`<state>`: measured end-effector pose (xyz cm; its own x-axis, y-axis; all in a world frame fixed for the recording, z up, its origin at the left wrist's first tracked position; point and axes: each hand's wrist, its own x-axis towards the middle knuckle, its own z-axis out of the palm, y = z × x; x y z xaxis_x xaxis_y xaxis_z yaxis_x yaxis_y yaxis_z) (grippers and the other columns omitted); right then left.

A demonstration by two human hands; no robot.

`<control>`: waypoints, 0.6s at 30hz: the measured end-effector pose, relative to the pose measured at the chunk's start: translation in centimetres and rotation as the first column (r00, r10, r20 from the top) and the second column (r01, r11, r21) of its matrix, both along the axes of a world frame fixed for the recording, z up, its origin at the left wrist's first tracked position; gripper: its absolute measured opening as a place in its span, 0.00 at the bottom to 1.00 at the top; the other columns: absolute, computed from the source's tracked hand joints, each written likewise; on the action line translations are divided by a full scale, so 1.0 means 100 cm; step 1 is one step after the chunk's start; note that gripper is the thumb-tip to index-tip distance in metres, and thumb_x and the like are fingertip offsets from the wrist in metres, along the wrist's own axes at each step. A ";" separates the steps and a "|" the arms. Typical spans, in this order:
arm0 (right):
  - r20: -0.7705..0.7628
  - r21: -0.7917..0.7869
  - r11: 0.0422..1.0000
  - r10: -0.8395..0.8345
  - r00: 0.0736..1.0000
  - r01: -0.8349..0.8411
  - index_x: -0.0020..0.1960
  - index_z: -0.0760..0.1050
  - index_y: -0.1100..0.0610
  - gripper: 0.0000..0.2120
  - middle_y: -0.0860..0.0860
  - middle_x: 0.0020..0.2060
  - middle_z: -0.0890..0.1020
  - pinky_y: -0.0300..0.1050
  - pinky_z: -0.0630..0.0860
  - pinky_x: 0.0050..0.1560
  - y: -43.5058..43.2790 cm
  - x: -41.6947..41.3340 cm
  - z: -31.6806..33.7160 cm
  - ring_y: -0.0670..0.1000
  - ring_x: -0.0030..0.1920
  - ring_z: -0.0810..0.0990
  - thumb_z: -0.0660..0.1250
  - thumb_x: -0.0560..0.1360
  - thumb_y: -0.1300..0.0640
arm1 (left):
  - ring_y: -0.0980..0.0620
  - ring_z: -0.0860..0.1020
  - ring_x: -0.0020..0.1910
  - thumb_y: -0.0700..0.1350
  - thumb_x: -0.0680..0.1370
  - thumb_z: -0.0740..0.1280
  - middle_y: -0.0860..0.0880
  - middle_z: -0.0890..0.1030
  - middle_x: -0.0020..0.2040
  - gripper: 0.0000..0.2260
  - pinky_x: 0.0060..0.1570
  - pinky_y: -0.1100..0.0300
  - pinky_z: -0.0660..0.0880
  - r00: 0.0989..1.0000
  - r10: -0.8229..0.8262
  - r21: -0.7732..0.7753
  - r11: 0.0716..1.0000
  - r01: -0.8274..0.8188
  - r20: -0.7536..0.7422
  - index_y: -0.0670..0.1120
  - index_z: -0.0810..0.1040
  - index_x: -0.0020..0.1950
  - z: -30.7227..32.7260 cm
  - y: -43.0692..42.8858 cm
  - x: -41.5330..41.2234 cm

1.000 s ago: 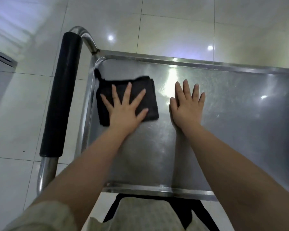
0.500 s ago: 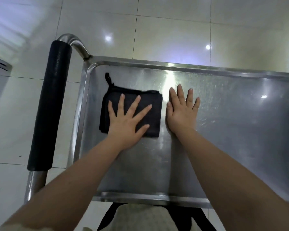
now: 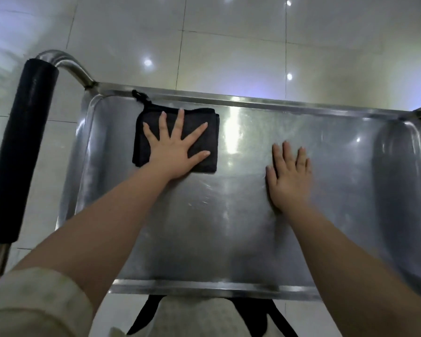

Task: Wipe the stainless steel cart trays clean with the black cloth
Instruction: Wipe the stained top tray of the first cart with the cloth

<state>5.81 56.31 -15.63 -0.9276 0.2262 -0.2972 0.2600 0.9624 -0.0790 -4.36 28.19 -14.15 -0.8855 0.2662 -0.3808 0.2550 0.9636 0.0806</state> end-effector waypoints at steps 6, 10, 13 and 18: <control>-0.033 -0.021 1.000 0.012 0.999 -0.013 0.80 0.47 0.45 0.29 0.48 0.80 0.48 0.58 0.41 0.77 0.005 0.000 -0.002 0.60 0.79 0.42 0.43 0.80 0.41 | 0.33 0.33 0.76 0.75 0.74 0.42 0.49 0.31 0.79 0.32 0.66 0.24 0.36 0.994 -0.106 0.010 0.994 0.105 0.005 0.70 0.36 0.75 0.000 0.096 -0.017; -0.053 -0.074 0.997 0.015 0.998 -0.019 0.80 0.46 0.45 0.28 0.46 0.80 0.46 0.57 0.37 0.77 0.003 0.000 -0.001 0.58 0.79 0.39 0.45 0.82 0.42 | 0.35 0.32 0.76 0.74 0.75 0.41 0.49 0.32 0.79 0.32 0.66 0.25 0.37 0.993 -0.118 0.001 0.993 0.118 -0.009 0.68 0.35 0.76 0.000 0.103 0.014; -0.019 -0.076 0.997 0.028 0.999 -0.030 0.80 0.42 0.44 0.28 0.46 0.80 0.43 0.57 0.35 0.76 0.005 0.000 0.001 0.57 0.78 0.35 0.45 0.83 0.42 | 0.35 0.32 0.76 0.74 0.75 0.41 0.48 0.33 0.79 0.32 0.66 0.25 0.37 0.998 -0.067 0.015 0.998 0.067 -0.011 0.68 0.34 0.76 -0.002 0.081 0.074; 0.017 -0.087 0.992 0.089 0.996 -0.087 0.79 0.38 0.45 0.29 0.47 0.79 0.39 0.62 0.34 0.75 0.007 0.000 0.008 0.59 0.78 0.34 0.44 0.82 0.41 | 0.31 0.47 0.77 0.72 0.77 0.47 0.43 0.51 0.81 0.32 0.66 0.22 0.47 0.994 -0.108 0.050 0.993 0.109 -0.029 0.64 0.52 0.79 -0.002 0.058 0.204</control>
<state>5.85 57.00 -14.80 -0.9363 0.1168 -0.3312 0.1770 0.9715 -0.1579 16.00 33.96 -14.33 -0.8597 0.3798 -0.3415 0.3603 0.9249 0.1216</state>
